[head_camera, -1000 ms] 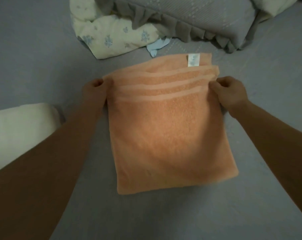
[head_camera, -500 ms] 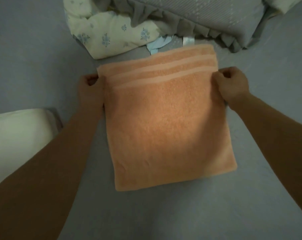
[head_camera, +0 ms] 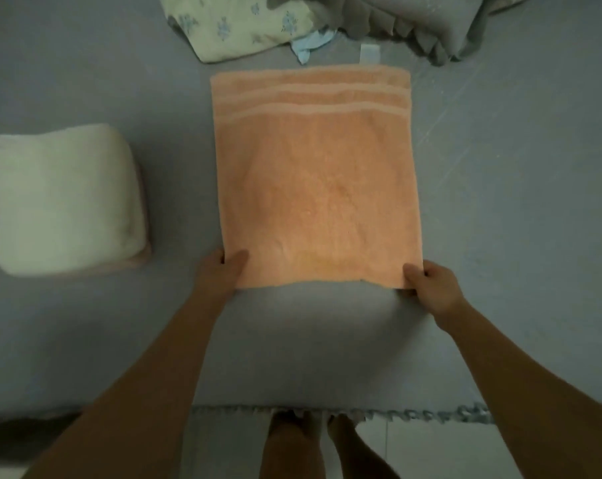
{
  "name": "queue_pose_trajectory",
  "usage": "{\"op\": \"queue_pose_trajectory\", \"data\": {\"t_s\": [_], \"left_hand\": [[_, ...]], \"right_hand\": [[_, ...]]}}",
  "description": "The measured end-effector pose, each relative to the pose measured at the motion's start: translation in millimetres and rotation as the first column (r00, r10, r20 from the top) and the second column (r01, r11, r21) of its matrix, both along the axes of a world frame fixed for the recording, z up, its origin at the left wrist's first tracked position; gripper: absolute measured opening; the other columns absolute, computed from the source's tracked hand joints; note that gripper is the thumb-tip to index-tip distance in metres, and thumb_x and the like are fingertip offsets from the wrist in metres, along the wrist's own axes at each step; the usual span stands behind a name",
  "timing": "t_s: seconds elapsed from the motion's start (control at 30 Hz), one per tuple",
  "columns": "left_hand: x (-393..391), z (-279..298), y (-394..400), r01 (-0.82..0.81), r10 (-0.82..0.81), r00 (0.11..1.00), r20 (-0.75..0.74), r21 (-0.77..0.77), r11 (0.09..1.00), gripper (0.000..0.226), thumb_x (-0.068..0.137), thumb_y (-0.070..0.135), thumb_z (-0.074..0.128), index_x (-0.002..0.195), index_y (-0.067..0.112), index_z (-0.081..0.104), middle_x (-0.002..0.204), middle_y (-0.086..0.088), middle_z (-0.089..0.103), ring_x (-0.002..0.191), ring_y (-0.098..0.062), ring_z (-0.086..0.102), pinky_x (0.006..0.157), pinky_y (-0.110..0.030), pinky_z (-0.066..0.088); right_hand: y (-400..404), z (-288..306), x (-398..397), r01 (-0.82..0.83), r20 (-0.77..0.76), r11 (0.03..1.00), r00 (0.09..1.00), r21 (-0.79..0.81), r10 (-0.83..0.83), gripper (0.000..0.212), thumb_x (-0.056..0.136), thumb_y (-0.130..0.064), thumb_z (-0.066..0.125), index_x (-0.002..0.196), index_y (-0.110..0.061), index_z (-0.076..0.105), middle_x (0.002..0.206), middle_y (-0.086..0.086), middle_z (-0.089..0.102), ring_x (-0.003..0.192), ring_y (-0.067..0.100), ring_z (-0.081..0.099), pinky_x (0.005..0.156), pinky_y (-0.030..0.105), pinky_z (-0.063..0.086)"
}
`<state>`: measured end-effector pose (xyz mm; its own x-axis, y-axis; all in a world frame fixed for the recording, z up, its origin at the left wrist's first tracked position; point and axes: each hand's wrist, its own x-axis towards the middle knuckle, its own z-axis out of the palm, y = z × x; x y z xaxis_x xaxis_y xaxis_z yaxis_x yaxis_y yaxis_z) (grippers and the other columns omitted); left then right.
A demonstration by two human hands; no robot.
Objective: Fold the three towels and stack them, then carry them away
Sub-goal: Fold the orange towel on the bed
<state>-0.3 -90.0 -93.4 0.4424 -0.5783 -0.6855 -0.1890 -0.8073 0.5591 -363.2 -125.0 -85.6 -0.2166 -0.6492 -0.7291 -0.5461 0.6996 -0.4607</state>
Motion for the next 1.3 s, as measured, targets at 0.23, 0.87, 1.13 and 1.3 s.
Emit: {"op": "queue_pose_trajectory", "data": {"t_s": [0.23, 0.87, 1.13, 1.3], "left_hand": [[-38.2, 10.5, 157.1, -0.213, 0.223, 0.969, -0.104, 0.093, 0.973, 0.031, 0.090, 0.039, 0.063, 0.114, 0.020, 0.068, 0.103, -0.002, 0.073, 0.091, -0.020, 0.069, 0.075, -0.037, 0.059], [5.2, 107.5, 78.4, -0.118, 0.132, 0.979, -0.155, 0.097, 0.988, 0.012, 0.091, 0.020, 0.057, 0.084, 0.022, 0.066, 0.075, -0.004, 0.063, 0.041, -0.003, 0.061, 0.051, -0.023, 0.036], [14.4, 46.2, -3.9, 0.068, -0.065, 0.998, -0.023, 0.110, 0.992, 0.033, 0.090, 0.050, 0.059, 0.088, 0.017, 0.064, 0.076, -0.001, 0.061, 0.064, -0.014, 0.055, 0.055, -0.025, 0.045], [7.5, 25.1, 19.4, 0.062, -0.072, 0.977, 0.202, 0.057, 0.996, 0.022, 0.083, 0.028, 0.069, 0.099, 0.015, 0.061, 0.090, 0.000, 0.063, 0.083, -0.017, 0.057, 0.070, -0.031, 0.039]], "right_hand": [[104.0, 6.4, -36.3, 0.014, 0.047, 0.993, 0.999, 0.114, -0.019, 0.021, 0.095, -0.027, 0.057, 0.099, -0.009, 0.067, 0.094, 0.018, 0.069, 0.087, 0.036, 0.066, 0.084, 0.051, 0.055], [-5.5, 119.1, -16.5, 0.134, 0.329, 0.989, 0.933, 0.058, -0.146, 0.006, 0.089, -0.013, 0.063, 0.088, -0.014, 0.068, 0.061, 0.001, 0.061, 0.042, 0.010, 0.055, 0.052, 0.025, 0.054], [-67.0, 46.1, 31.7, -0.109, -0.121, 0.981, 0.984, 0.162, 0.129, 0.043, 0.089, -0.042, 0.053, 0.116, -0.008, 0.060, 0.115, 0.017, 0.060, 0.098, 0.035, 0.062, 0.083, 0.040, 0.051], [-27.4, 28.2, 33.9, -0.020, -0.219, 0.998, 0.975, 0.053, 0.031, 0.065, 0.082, -0.040, 0.063, 0.138, -0.015, 0.041, 0.135, 0.015, 0.050, 0.120, 0.036, 0.052, 0.101, 0.045, 0.043]]}}
